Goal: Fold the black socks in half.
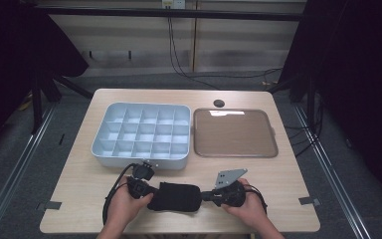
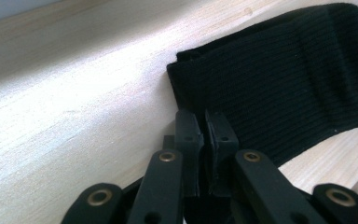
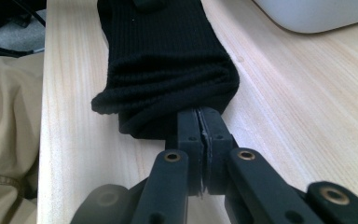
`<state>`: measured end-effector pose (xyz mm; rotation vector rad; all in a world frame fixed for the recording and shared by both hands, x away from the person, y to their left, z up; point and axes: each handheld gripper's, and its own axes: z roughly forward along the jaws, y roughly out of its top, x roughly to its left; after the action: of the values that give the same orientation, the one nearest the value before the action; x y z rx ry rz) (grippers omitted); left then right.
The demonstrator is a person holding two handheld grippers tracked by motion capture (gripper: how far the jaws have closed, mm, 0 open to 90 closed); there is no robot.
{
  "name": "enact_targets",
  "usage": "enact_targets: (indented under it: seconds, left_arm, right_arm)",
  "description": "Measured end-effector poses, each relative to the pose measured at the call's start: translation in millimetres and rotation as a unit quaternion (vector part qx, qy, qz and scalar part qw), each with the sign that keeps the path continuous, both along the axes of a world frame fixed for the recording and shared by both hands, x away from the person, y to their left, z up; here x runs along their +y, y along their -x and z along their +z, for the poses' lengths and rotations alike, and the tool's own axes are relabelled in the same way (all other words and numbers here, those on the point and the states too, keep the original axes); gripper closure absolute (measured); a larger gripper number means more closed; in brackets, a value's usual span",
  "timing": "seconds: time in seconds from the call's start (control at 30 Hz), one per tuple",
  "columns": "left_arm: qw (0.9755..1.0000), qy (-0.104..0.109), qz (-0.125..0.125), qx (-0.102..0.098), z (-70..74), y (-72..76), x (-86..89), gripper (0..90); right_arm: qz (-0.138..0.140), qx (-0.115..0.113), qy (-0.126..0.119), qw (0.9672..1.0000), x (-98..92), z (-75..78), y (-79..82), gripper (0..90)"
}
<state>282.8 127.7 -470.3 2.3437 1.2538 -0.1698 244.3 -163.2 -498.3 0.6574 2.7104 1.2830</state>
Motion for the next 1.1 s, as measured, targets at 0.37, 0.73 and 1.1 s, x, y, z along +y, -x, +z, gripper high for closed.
enact_targets:
  seconds: [0.37, 0.73, 1.1]
  left_arm:
    - [1.0, 0.003, -0.006, 0.0, 9.6, -0.5, 2.1, 85.2]
    - [0.9999, 0.007, -0.01, 0.0, 19.9, -1.0, -0.5, 85.2]
    - [0.9997, 0.01, -0.021, -0.006, 28.5, -1.5, -3.0, 85.2]
  right_arm:
    - [0.005, 0.001, 0.0, 1.0, 1.6, -0.3, -0.7, 88.4]
    - [0.005, -0.001, -0.004, 1.0, 2.0, 0.7, -0.4, 88.6]
    - [0.007, 0.002, 0.001, 1.0, 2.2, 0.9, -0.4, 90.0]
